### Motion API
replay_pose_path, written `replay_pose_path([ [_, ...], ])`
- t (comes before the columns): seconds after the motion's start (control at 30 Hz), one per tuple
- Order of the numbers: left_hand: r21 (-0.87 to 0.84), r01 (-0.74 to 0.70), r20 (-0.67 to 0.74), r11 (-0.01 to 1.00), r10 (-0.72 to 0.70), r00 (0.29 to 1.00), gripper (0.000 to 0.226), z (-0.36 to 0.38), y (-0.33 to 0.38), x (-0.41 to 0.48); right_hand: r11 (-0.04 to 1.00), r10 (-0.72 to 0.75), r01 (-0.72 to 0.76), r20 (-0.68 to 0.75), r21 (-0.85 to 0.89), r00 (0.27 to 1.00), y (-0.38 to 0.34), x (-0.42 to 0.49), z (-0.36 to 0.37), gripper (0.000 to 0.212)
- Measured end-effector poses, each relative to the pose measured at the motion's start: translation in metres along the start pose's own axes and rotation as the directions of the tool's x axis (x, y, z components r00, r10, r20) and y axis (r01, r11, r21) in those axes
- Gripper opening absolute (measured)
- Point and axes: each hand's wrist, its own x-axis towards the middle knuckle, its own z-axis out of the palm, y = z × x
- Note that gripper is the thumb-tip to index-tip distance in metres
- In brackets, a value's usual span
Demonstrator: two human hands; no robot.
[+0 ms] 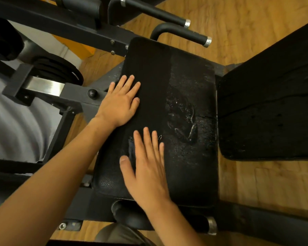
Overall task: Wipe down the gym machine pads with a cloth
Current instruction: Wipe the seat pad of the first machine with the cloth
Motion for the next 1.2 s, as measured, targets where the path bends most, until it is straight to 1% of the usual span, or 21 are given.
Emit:
replay_pose_path([
  [0.1,-0.05,-0.004,-0.021,0.999,0.003,1.0,0.058,0.002,0.0,0.001,1.0,-0.016,0.017,0.055,-0.02,0.998,-0.006,0.012,0.0,0.07],
  [0.2,-0.072,-0.008,-0.031,0.997,0.006,0.999,0.058,0.003,-0.001,0.002,0.994,0.017,-0.008,0.085,-0.108,0.996,-0.007,0.004,0.015,0.069],
  [0.27,-0.084,-0.011,-0.039,0.996,0.008,0.999,0.058,0.003,-0.001,0.001,0.985,0.001,0.005,0.038,-0.17,0.999,-0.003,0.003,0.025,0.069],
  [0.4,-0.094,-0.02,-0.05,0.995,0.015,0.999,0.058,0.004,-0.001,0.001,0.979,-0.014,0.004,-0.048,-0.205,0.999,0.004,0.008,0.032,0.066],
  [0.53,-0.093,-0.031,-0.041,0.995,0.027,0.999,0.057,0.003,-0.003,0.003,0.98,-0.033,0.022,-0.05,-0.195,0.998,0.012,0.013,0.033,0.062],
  [0.7,-0.059,-0.024,-0.043,0.998,0.021,0.999,0.057,0.003,-0.003,0.015,0.979,0.0,-0.025,-0.122,-0.201,0.993,0.018,0.025,0.032,0.058],
  [0.77,-0.065,-0.005,-0.05,0.998,0.002,0.999,0.057,0.0,-0.004,0.024,0.978,0.013,-0.039,-0.127,-0.205,0.992,0.02,0.036,0.028,0.058],
  [0.9,-0.08,0.03,-0.066,0.996,-0.035,0.997,0.057,-0.001,-0.001,0.033,0.981,0.032,-0.059,-0.143,-0.183,0.989,0.035,0.078,0.01,0.057],
  [1.1,-0.062,0.066,-0.078,0.996,-0.07,0.994,0.057,0.003,0.001,0.035,0.978,0.076,-0.111,-0.194,-0.177,0.978,0.053,0.172,-0.018,0.055],
  [1.2,-0.012,0.096,-0.09,0.995,-0.097,0.991,0.066,0.006,0.001,0.036,0.979,0.087,-0.117,-0.177,-0.168,0.98,0.055,0.217,-0.03,0.056],
])
